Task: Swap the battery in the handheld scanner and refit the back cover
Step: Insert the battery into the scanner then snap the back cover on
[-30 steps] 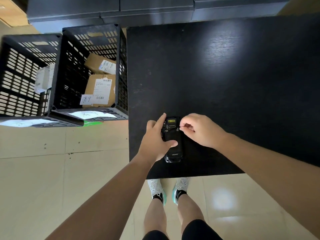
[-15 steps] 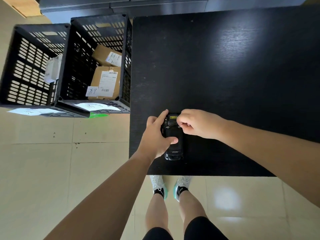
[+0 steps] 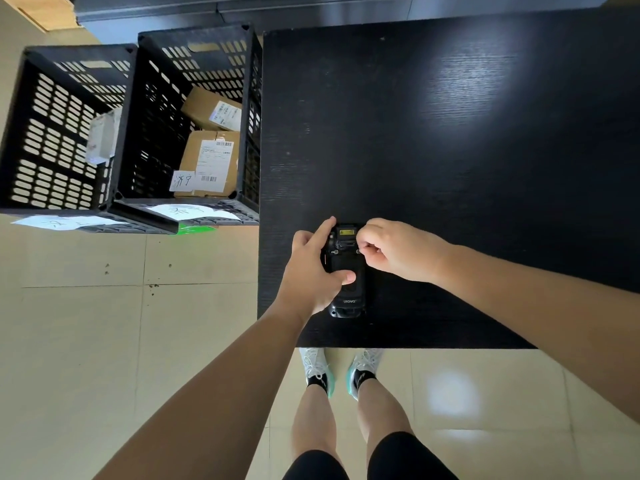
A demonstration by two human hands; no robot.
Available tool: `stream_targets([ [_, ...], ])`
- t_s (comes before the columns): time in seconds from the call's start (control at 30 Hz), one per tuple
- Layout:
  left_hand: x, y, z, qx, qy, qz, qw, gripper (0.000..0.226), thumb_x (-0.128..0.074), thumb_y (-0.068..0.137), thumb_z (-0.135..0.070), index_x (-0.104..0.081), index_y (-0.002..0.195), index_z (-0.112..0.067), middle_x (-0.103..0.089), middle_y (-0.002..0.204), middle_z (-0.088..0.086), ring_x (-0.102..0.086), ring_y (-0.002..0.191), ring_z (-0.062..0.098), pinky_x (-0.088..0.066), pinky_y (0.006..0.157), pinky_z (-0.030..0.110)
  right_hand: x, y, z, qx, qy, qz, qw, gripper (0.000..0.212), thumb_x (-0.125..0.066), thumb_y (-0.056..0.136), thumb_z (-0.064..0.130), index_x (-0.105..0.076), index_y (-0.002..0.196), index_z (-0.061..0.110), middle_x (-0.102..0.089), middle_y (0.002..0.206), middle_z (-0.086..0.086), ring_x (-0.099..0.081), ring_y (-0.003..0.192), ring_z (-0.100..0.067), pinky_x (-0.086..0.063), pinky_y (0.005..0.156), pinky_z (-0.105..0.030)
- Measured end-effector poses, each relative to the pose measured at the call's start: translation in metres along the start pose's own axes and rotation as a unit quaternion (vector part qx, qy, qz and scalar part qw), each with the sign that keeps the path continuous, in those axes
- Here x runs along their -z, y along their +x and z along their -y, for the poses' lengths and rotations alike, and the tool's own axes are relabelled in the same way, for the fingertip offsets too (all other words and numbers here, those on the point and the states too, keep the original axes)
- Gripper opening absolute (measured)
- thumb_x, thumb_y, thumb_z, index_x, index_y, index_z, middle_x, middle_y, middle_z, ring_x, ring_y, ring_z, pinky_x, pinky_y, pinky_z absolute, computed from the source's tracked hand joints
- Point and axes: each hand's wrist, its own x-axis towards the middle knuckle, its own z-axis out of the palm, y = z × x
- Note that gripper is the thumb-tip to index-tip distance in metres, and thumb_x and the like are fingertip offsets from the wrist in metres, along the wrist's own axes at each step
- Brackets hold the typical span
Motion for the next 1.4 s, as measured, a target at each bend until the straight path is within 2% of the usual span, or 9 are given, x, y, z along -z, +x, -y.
stream_targets([
  [0.1,-0.001,0.0,0.0,0.0,0.001,-0.003,1.0,0.094,-0.084,0.074,-0.02,-0.031,0.147,-0.044,-0.035,0.118,-0.01,-0.054,0.092,0.004,-0.049,0.085,0.021,-0.006,-0.004,0.001,-0.04,0.042,-0.022,0.998,0.006,-0.058,0.093,0.017,-0.059,0.088,0.016,-0.054,0.092,0.005,-0.053,0.071,-0.015,-0.05,0.063,-0.035],
  [0.27,-0.002,0.001,0.0,0.0,-0.005,-0.006,1.0,0.093,-0.085,0.073,-0.018,-0.033,0.145,-0.044,-0.035,0.119,-0.008,-0.055,0.091,0.003,-0.053,0.084,0.022,-0.013,-0.008,0.001,-0.075,0.084,-0.052,0.992,0.004,-0.058,0.094,0.019,-0.061,0.094,0.018,-0.053,0.096,0.008,-0.054,0.076,-0.011,-0.047,0.065,-0.028],
  [0.47,-0.003,0.002,0.0,0.001,-0.013,-0.008,1.0,0.089,-0.084,0.073,-0.019,-0.034,0.141,-0.048,-0.035,0.12,-0.008,-0.055,0.092,0.008,-0.055,0.081,0.025,-0.015,-0.009,0.003,-0.09,0.095,-0.062,0.989,0.005,-0.058,0.094,0.019,-0.063,0.093,0.017,-0.056,0.094,0.007,-0.055,0.072,-0.004,-0.043,0.062,-0.022],
  [0.6,-0.002,0.001,0.0,-0.004,-0.013,-0.009,1.0,0.088,-0.084,0.073,-0.019,-0.034,0.14,-0.047,-0.035,0.119,-0.009,-0.053,0.09,0.0,-0.053,0.08,0.022,-0.015,-0.008,0.004,-0.097,0.092,-0.063,0.989,0.005,-0.058,0.094,0.018,-0.063,0.093,0.016,-0.056,0.095,0.006,-0.055,0.073,-0.006,-0.043,0.061,-0.021],
  [0.8,-0.003,0.0,-0.001,-0.008,-0.004,-0.013,1.0,0.087,-0.084,0.074,-0.021,-0.033,0.14,-0.047,-0.034,0.119,-0.01,-0.051,0.089,-0.001,-0.048,0.084,0.02,-0.017,-0.009,0.01,-0.108,0.086,-0.074,0.988,0.007,-0.058,0.094,0.018,-0.063,0.095,0.012,-0.059,0.099,0.001,-0.059,0.077,-0.015,-0.052,0.066,-0.03],
  [0.9,-0.003,0.0,-0.001,-0.006,0.002,-0.015,1.0,0.087,-0.084,0.075,-0.021,-0.033,0.14,-0.047,-0.035,0.12,-0.009,-0.053,0.09,0.008,-0.048,0.085,0.022,-0.019,-0.011,0.009,-0.112,0.096,-0.082,0.986,0.007,-0.057,0.095,0.016,-0.063,0.094,0.013,-0.059,0.1,0.002,-0.058,0.075,-0.012,-0.048,0.065,-0.026],
  [1.0,-0.003,-0.001,-0.001,-0.004,-0.003,-0.014,1.0,0.086,-0.084,0.075,-0.02,-0.034,0.141,-0.046,-0.035,0.12,-0.008,-0.054,0.09,0.008,-0.049,0.084,0.022,-0.019,-0.011,0.008,-0.107,0.107,-0.081,0.985,0.006,-0.057,0.095,0.015,-0.062,0.093,0.013,-0.059,0.098,0.002,-0.056,0.073,-0.008,-0.045,0.066,-0.024],
  [1.23,-0.002,-0.001,-0.003,0.002,-0.012,-0.007,1.0,0.085,-0.083,0.076,-0.019,-0.034,0.14,-0.046,-0.035,0.12,-0.009,-0.055,0.097,0.013,-0.054,0.088,0.03,-0.023,-0.013,0.003,-0.095,0.129,-0.089,0.983,0.005,-0.058,0.095,0.014,-0.062,0.092,0.017,-0.061,0.097,0.003,-0.059,0.075,-0.011,-0.051,0.067,-0.028],
  [1.4,-0.002,0.0,0.0,0.001,-0.018,-0.006,1.0,0.086,-0.083,0.075,-0.019,-0.035,0.139,-0.049,-0.034,0.118,-0.01,-0.054,0.091,0.001,-0.051,0.083,0.022,-0.023,-0.014,0.0,-0.089,0.138,-0.087,0.983,0.006,-0.061,0.093,0.017,-0.062,0.09,0.022,-0.061,0.094,0.008,-0.061,0.075,-0.01,-0.048,0.066,-0.02],
])
